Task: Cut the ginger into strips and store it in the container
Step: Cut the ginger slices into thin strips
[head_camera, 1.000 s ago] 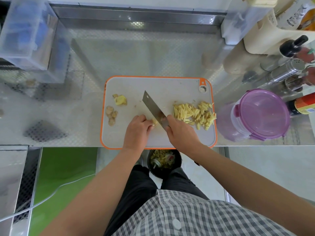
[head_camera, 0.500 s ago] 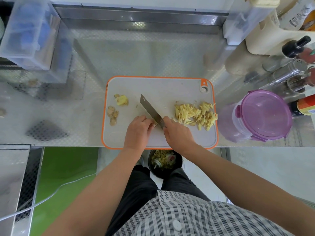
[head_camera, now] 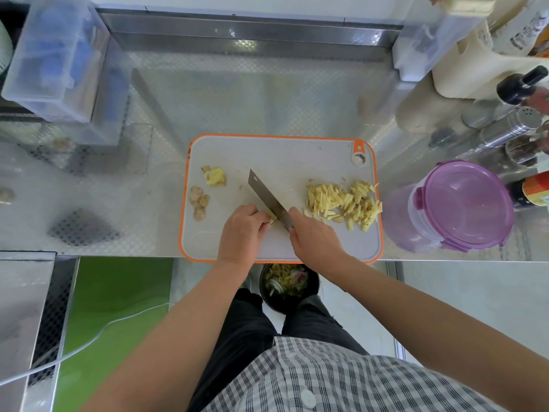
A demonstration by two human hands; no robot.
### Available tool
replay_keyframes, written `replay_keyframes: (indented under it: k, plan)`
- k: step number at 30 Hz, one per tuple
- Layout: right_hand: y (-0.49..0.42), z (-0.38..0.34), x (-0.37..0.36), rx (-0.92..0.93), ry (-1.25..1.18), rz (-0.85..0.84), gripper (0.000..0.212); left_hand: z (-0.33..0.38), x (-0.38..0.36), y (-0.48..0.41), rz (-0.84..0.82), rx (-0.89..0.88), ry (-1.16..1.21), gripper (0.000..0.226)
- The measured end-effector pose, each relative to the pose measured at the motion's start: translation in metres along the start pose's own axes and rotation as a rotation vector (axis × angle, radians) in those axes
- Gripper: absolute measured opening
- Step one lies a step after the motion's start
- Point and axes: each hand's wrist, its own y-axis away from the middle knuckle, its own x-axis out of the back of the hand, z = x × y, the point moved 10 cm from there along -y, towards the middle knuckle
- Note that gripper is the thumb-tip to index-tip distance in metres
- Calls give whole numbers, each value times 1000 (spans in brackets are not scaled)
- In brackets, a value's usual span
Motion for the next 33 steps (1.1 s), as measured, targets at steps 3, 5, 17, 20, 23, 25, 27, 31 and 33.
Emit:
replay_keyframes:
  k: [3,5,17,20,23,25,27,31,33]
  plan:
    - [3,1,4,17,-21,41,6,1,1,0,2,-5,0,14]
    - [5,1,10,34,-57,77,5,3,2,0,7,-16,-1,14]
    - [-2,-3,1,11,21,8,8,3,3,1,24,-21,7,16]
    - [-6,-7,-2,5,29,22,8,2,3,2,28,-11,3,16]
    - [-3,-4,6,9,4,44,8,4,4,2,30,-16,-7,16]
    - [0,-2,14,23,-25,77,5,6,6,1,39,-20,-11,16]
    - [4,-4,18,53,0,68,6,6,6,1,43,-27,-17,17]
    - [6,-7,14,72,36,2,6,7,6,2,40,-33,-12,16]
    - [5,-7,12,61,40,-5,6,6,7,2,38,-28,-9,16]
